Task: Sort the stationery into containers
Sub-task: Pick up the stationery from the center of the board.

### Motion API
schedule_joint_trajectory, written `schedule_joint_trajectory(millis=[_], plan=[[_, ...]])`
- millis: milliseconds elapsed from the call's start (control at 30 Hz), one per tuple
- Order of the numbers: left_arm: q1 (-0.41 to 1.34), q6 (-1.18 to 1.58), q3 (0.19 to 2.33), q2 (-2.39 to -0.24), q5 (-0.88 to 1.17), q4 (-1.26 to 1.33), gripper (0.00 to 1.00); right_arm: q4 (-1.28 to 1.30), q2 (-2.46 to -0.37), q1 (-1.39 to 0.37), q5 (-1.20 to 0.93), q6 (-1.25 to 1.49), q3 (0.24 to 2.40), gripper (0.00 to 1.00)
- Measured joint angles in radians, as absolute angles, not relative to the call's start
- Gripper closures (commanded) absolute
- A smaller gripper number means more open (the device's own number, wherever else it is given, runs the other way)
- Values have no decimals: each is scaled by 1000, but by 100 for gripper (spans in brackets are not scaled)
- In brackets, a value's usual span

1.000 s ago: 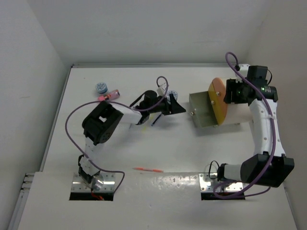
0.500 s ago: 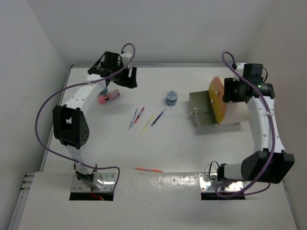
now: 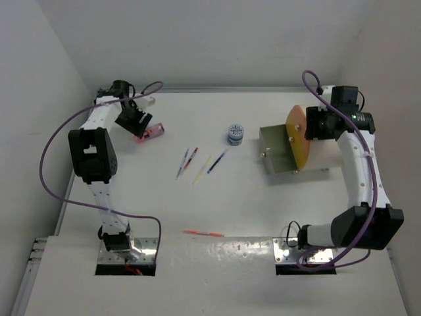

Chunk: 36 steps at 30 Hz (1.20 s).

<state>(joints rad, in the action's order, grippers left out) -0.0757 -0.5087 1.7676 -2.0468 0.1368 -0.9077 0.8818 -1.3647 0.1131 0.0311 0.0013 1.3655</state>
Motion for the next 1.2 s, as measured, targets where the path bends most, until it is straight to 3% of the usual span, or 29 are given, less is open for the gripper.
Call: schedule_joint_trajectory(millis=[333, 900, 1200], plan=[[-77, -621, 1778, -2086, 182, -899, 27, 899, -1384, 107, 41, 5, 1387, 42], [-9, -580, 1897, -2259, 222, -810, 32, 921, -1405, 107, 42, 3, 1413, 42], [20, -559, 1887, -2271, 222, -786, 57, 925, -1416, 107, 41, 0, 1424, 42]])
